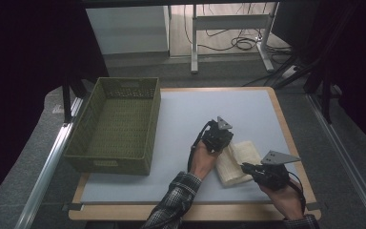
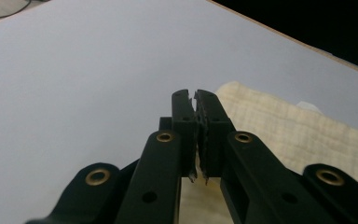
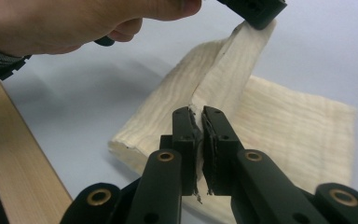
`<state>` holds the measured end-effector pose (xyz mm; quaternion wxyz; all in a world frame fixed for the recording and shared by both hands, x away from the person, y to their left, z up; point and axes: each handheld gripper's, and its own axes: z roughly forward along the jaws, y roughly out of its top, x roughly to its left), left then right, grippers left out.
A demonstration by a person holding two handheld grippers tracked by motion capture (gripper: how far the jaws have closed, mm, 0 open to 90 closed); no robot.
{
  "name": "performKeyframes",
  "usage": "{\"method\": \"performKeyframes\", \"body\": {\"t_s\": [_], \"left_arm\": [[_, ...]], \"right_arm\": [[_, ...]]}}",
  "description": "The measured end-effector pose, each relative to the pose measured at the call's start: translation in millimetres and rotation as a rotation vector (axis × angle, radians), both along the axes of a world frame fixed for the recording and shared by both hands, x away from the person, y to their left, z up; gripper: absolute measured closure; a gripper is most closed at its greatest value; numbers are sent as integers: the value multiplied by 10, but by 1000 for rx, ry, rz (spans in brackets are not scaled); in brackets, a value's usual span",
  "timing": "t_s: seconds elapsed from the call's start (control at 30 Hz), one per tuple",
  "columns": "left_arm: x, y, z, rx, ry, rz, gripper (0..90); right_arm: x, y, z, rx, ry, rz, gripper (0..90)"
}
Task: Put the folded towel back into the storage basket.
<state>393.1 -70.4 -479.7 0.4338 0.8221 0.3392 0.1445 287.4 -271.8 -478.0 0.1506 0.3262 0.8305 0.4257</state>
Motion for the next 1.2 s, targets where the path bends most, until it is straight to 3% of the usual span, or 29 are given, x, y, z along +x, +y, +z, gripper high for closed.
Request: {"method": "performKeyframes", "body": {"t_s": [0.5, 0.8, 1.0, 1.2], "left_arm": [[110, -382, -52, 16, -1, -33, 867], [159, -506, -158, 27, 19, -33, 854], [153, -465, -126, 2, 2, -8, 585], [142, -346, -84, -17, -4, 14, 510]], "right_arm": [[27, -307, -60, -1, 15, -73, 840], [69, -407, -175, -9, 41, -106, 837], [104, -463, -252, -23, 55, -139, 830], [113, -515, -303, -24, 59, -164, 802]]}}
